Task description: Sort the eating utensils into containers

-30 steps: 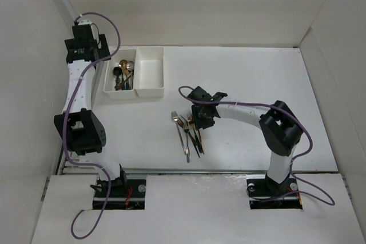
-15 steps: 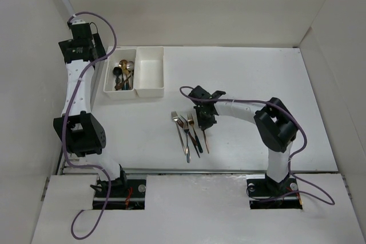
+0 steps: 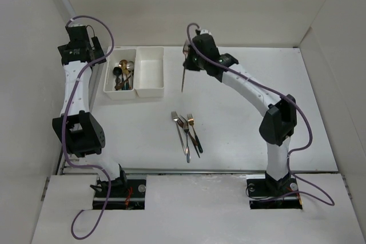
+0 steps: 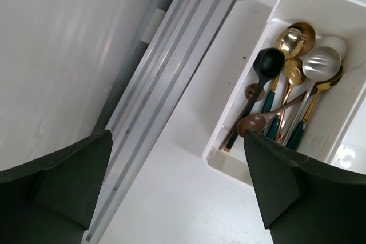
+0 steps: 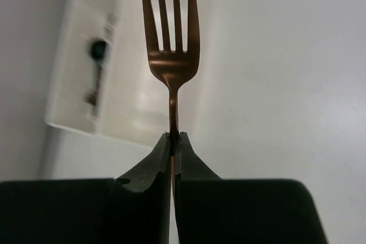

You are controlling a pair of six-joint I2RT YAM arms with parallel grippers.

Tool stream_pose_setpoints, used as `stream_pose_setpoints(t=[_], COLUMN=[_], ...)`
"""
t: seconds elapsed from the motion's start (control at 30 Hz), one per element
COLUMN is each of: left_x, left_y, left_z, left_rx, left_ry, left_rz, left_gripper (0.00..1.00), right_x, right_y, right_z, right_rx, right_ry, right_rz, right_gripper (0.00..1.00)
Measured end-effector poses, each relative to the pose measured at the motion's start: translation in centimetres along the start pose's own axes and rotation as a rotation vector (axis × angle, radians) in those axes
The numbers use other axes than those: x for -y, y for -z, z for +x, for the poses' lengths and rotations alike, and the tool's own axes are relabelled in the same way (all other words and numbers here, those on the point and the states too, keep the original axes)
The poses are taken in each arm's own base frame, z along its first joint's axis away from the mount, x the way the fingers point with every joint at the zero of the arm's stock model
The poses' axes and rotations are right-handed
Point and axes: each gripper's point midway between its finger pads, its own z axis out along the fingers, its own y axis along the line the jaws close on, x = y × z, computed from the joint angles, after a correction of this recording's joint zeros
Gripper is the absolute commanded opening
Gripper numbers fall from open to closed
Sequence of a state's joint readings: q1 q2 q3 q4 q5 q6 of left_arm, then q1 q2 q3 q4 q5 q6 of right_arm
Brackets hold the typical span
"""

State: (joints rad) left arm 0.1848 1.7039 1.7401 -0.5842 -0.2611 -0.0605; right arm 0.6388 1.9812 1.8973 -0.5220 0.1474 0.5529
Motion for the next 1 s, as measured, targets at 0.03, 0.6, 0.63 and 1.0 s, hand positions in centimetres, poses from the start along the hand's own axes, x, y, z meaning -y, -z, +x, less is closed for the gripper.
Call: stream_pose_setpoints(t=[0.03, 0.6, 0.63, 1.0], left_x=[0.0, 0.1, 0.2, 0.3], left_y=[0.1, 0.2, 0.2, 0.2], left_z=[0.0, 1.6, 1.6, 1.5], left_rx=[0.001, -0.028, -0.027, -0.026], left_ry=[0.001, -0.007, -0.007, -0.007], left_rz=[0.000, 0.019, 0.020, 0.029], left_gripper=[0.99, 0.99, 0.99, 0.99], right_x=[-2.2, -13.8, -13.8, -12.8], right_y=[0.5, -14.7, -15.3, -16.6], right_z=[-2.9, -0.2, 1.0, 6.1], right_rx=[0.084, 0.293, 0.275, 0.168], right_ry=[-0.016, -0.076, -0.060, 0.042], right_rz=[-0.069, -0.359, -0.351, -0.342], right_gripper=[0.00, 0.00, 0.00, 0.64])
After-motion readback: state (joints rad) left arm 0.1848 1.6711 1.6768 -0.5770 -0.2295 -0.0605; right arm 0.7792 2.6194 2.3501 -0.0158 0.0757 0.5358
